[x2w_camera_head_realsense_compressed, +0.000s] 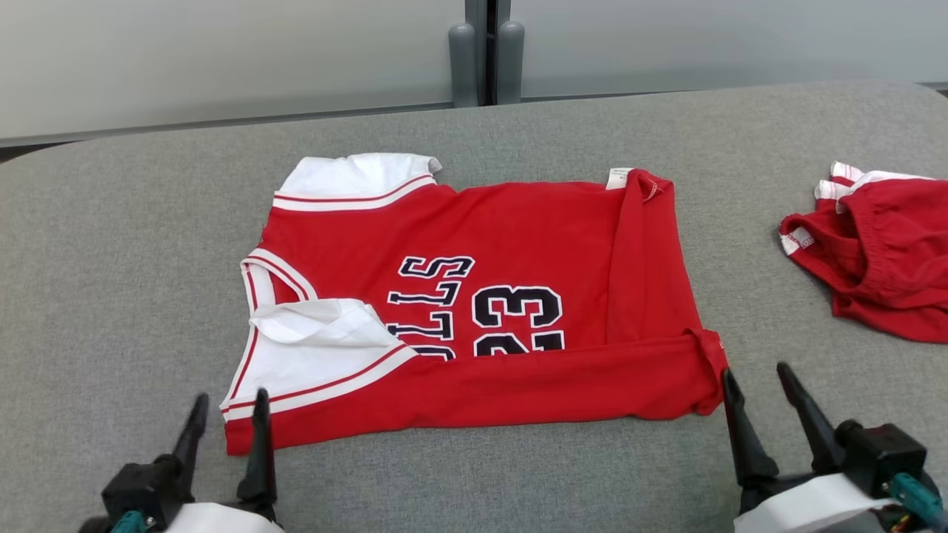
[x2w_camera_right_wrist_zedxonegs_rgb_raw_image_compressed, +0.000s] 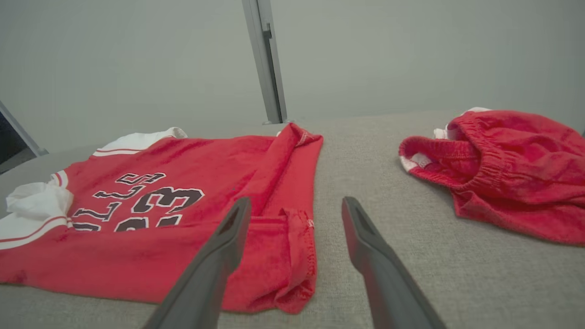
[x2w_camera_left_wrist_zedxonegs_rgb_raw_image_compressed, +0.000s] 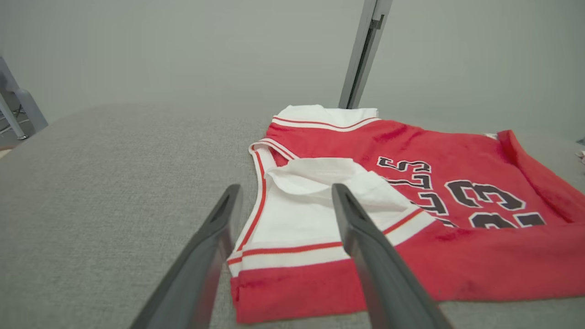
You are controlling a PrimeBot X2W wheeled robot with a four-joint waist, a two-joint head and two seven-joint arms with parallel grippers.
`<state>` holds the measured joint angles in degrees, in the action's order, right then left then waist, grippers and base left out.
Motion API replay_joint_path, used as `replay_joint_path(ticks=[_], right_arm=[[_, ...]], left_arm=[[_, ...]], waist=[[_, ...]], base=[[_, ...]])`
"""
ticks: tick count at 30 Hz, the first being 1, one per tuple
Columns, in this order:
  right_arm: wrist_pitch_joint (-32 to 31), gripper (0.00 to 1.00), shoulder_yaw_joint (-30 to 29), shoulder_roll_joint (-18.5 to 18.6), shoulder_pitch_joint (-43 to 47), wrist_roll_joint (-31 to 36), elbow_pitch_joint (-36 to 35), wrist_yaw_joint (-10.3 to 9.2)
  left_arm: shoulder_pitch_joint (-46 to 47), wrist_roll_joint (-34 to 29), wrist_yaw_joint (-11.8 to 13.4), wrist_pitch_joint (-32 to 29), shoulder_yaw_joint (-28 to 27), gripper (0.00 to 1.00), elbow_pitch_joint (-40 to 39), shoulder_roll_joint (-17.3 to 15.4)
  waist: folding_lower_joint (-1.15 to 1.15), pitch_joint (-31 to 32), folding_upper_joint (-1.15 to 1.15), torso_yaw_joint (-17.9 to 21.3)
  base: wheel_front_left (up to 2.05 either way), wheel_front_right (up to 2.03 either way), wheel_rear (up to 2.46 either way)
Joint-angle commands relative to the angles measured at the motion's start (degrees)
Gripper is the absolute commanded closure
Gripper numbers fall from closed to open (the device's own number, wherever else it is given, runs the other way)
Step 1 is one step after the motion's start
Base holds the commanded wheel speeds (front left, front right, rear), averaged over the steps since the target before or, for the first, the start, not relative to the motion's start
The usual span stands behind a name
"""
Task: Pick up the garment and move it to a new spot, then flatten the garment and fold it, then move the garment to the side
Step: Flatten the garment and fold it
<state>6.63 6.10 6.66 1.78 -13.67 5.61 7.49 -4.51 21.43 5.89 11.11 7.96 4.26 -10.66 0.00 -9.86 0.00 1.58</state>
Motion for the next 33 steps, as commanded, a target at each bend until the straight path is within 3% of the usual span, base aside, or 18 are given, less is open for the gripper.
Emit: replay_joint_path(ticks=[1, 9, 15, 16, 17, 18, 19, 20, 24, 33], right_arm=[[-0.4, 0.0, 0.3, 0.0, 0.4, -0.6, 2.5, 0.0], [0.7, 0.0, 2.5, -0.8, -2.7, -3.2, 12.0, 0.0], [1.8, 0.0, 4.2, -1.2, -6.7, -5.8, 17.7, 0.0], [1.8, 0.0, 4.5, -1.3, -7.1, -6.2, 18.6, -0.01], [1.9, 0.17, 4.7, -1.1, -7.6, -6.4, 19.3, 0.0], [1.9, 0.51, 5.0, -1.1, -7.9, -7.1, 19.8, -0.01], [2.1, 0.89, 5.3, -1.1, -8.3, -7.4, 20.4, 0.0], [2.5, 1.0, 5.5, -1.0, -8.6, -7.5, 20.8, 0.0], [4.2, 1.0, 5.7, -0.2, -8.5, -9.0, 20.8, -0.01], [2.3, 1.0, 2.8, 1.2, -1.6, -9.6, 16.1, -0.02]], left_arm=[[0.5, 1.3, -0.8, -0.6, 0.1, 0.0, 2.6, 0.2], [3.1, 5.3, -3.3, -1.0, -0.5, 0.0, 13.0, 1.7], [6.4, 8.7, -6.6, -1.1, -0.9, 0.0, 18.8, 2.4], [6.9, 9.8, -7.2, -1.2, -1.2, 0.27, 19.4, 2.7], [7.4, 9.2, -7.3, -1.1, -1.0, 0.6, 20.0, 2.3], [7.9, 9.6, -7.8, -1.0, -1.0, 1.0, 20.4, 2.2], [8.2, 10.1, -8.1, -1.0, -1.2, 1.0, 20.9, 2.3], [8.5, 9.8, -8.1, -0.7, -1.3, 1.0, 21.2, 1.9], [8.6, 9.9, -8.8, 0.9, -1.6, 1.0, 20.4, 1.3], [1.4, 10.2, -6.3, -0.9, -2.0, 1.0, 9.8, 0.4]], waist=[[0.0, -0.9, 0.0, -0.2], [0.0, -3.0, 0.0, -0.5], [0.0, -3.9, 0.0, -1.0], [0.0, -4.0, 0.0, -1.0], [0.0, -4.1, 0.0, -1.0], [0.0, -4.2, 0.0, -1.0], [0.0, -4.2, 0.0, -1.0], [0.0, -4.2, 0.0, -0.9], [0.0, -3.9, 0.0, -0.9], [0.0, -2.1, 0.0, -1.7]], base=[[0.0, 0.0, 0.0], [0.0, 0.0, 0.0], [0.0, 0.0, 0.0], [0.0, 0.0, 0.0], [0.0, 0.0, 0.0], [0.0, 0.0, 0.0], [0.0, 0.0, 0.0], [0.0, 0.0, 0.0], [0.0, 0.0, 0.0], [0.0, 0.0, 0.0]])
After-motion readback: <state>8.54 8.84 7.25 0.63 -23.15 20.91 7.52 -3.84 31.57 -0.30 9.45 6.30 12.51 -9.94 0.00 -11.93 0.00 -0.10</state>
